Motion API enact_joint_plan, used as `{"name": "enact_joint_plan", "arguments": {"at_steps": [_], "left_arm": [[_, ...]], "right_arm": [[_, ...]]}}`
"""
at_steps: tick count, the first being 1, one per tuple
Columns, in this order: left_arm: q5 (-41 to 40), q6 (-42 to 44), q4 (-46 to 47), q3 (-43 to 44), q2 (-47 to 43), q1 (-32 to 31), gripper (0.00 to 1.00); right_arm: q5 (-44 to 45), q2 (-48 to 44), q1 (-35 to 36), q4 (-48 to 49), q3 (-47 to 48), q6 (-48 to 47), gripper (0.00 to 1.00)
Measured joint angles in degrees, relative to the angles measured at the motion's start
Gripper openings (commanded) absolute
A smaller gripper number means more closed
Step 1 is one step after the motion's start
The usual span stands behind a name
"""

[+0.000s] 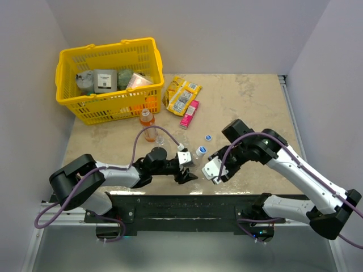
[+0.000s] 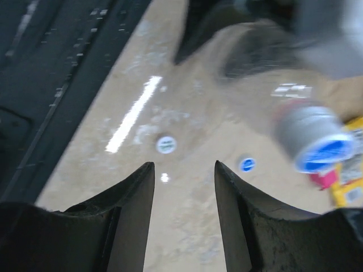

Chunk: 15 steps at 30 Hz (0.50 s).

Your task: Screw on the bottle caps

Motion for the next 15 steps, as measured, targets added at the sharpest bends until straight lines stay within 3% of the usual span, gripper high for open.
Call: {"name": "enact_joint_plan", "arguments": {"at_steps": [3,7,15], "left_arm": [[-1.09,-1.36,2.80,0.02,-0.09,1.05,0.00],[-1.33,-1.70,3.65,0.02,-0.09,1.25,0.00],[0.31,0.92,1.18,0.09,-0.09,1.18,0.00]], "right_arm": [[0.90,-3.54,0.46,-3.67,-3.54,4.28,0.43],[1.70,-4.35,0.35,-5.99,-3.39,9.29,0.43],[-0.37,2.12,-0.76,-4.57,11.17,14.84,0.48]]}}
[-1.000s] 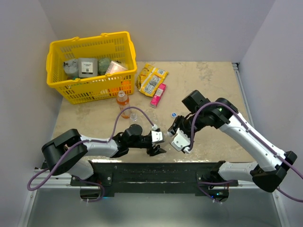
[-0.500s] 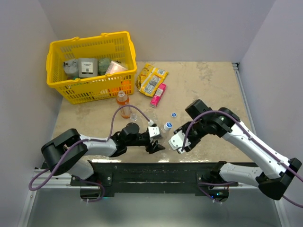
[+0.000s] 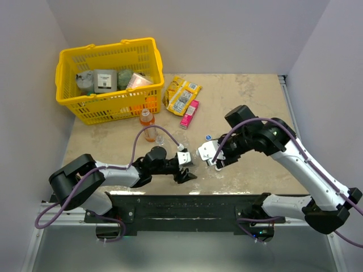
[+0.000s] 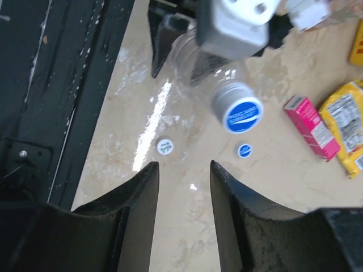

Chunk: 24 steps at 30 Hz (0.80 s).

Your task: Screw on the bottle caps

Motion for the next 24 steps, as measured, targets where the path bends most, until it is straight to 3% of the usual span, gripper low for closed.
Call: {"name": "enact_joint_plan", "arguments": {"at_steps": [5,16,24], "left_arm": [[1.77,2.69,-2.78,0.02,0.00,-0.07,0.00],[3.37,7.41,-4.79,1.40,-0.02,-0.20,0.00],[3.67,10.10,-5.73,1.60,-0.15,-0.20,0.00]], "right_arm": [[-3.08,2.19,0.00,0.76,3.28,-4.33,0.59],[-7.28,4.35,0.09,-1.22,3.30,-24.79,0.60],[-7.50,5.84,0.61,-1.22,3.17,-32.00,0.58]]}}
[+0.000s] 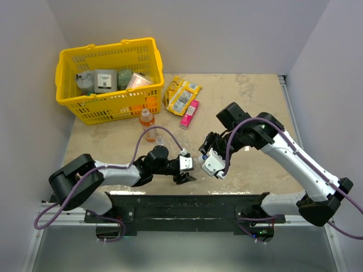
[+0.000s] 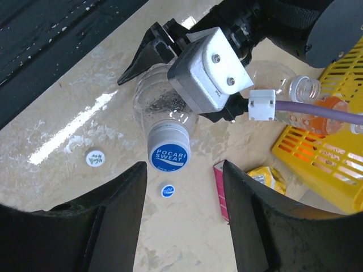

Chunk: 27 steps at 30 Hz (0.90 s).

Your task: Screw on the bottle caps

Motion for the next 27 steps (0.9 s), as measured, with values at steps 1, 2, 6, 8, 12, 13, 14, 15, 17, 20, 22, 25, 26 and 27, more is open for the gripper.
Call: {"name": "enact_joint_plan", "arguments": {"at_steps": [1,2,6,8,12,13,14,15,17,20,22,25,26,27], "left_arm": [[0.00,0.09,-0.13,0.02,-0.02,0.00,0.00],[0.00,0.11,-0.20,0.04,-0.09,0.00,0.00],[0.00,0.11,-0.20,0.04,-0.37,0.00,0.00],[0.00,0.11,-0.20,0.04,-0.44,0.00,0.00],[-0.02,0.48,-0.57,0.07,-0.48,-0.04,0.00],[-0.02,0.59,-0.66,0.09,-0.48,-0.13,0.00],[-0.02,0.90,-0.85,0.13,-0.48,-0.11,0.00],[-0.04,0.96,-1.01,0.13,-0.48,-0.11,0.00],[-0.11,1.01,-1.38,0.13,-0.48,-0.11,0.00],[-0.98,1.05,-1.60,0.13,-0.48,-0.11,0.00],[-2.78,0.85,-1.49,0.11,-0.48,-0.17,0.00],[-8.74,-0.85,-1.03,-0.37,-0.50,-0.74,0.00],[-11.23,-1.79,-1.20,-0.55,-0.50,-1.03,0.00],[-13.84,-2.64,-1.51,-0.63,-0.46,-1.49,0.00]], "right_arm": [[0.02,-0.04,0.20,0.00,-0.22,-0.66,0.58],[0.02,-0.13,0.35,0.00,-0.66,-1.22,0.57],[0.09,-0.15,1.09,-0.04,-2.45,-2.51,0.52],[0.22,-0.17,1.60,-0.04,-3.19,-2.82,0.47],[0.37,-0.11,2.12,0.11,-3.56,-3.02,0.37],[0.35,-0.09,2.14,0.28,-3.56,-2.97,0.33],[0.35,-0.02,2.14,0.35,-3.54,-2.93,0.31],[0.37,0.07,2.14,0.37,-3.54,-2.84,0.28],[0.39,0.39,2.14,0.37,-3.43,-2.43,0.19],[0.42,1.16,2.14,0.33,-3.04,-0.72,0.08],[0.59,2.80,2.10,0.22,-1.81,3.78,0.00],[0.63,7.30,0.35,0.26,1.42,14.84,0.00],[-0.33,9.22,-1.31,0.50,2.32,19.23,0.00],[-1.88,11.08,-3.28,0.94,2.93,24.39,0.00]]}}
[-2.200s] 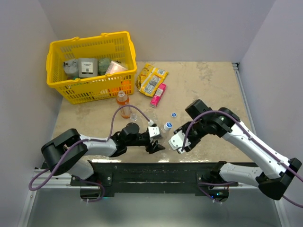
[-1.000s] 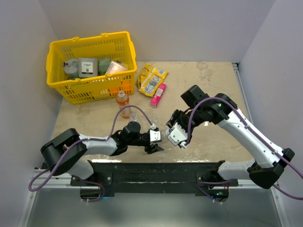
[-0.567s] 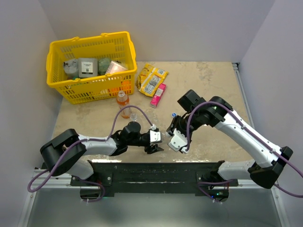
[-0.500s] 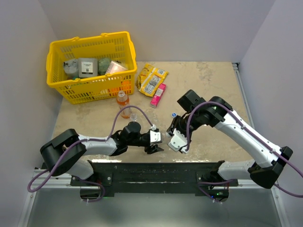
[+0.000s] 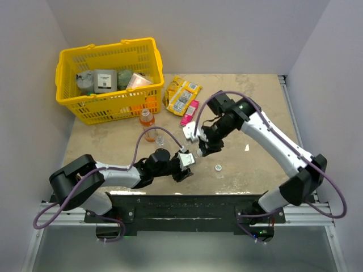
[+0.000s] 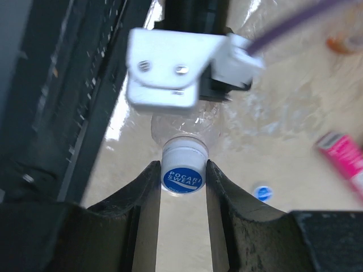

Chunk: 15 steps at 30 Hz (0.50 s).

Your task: Screw on the bottle caps

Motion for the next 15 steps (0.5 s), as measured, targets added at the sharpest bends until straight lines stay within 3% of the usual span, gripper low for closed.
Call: {"name": "enact_joint_plan", "arguments": {"at_steps": [3,8,9,11,12,15], "left_arm": [[-6.69,-3.30,-0.46,0.00,1.03,-1.31,0.00],[-13.92,-7.04,-2.93,1.18,2.62,-3.91,0.00],[-14.56,-7.58,-2.75,1.38,2.64,-4.20,0.00],[-15.54,-8.52,-1.95,1.70,2.64,-4.26,0.00],[-15.82,-8.94,-1.66,1.84,2.62,-4.26,0.00],[-16.79,-10.54,-0.07,2.38,2.62,-4.09,0.00]], "right_arm": [[-6.73,5.22,-6.36,2.21,0.48,19.47,0.00],[-10.88,4.33,-12.46,11.65,-7.13,52.04,0.00],[-10.62,3.93,-12.74,12.31,-7.17,55.67,0.11],[-10.16,3.17,-13.05,13.62,-6.93,60.70,0.45],[-10.14,3.10,-13.18,13.97,-6.49,61.75,0.84],[-13.18,5.75,-13.79,11.06,0.07,63.06,0.96]]}}
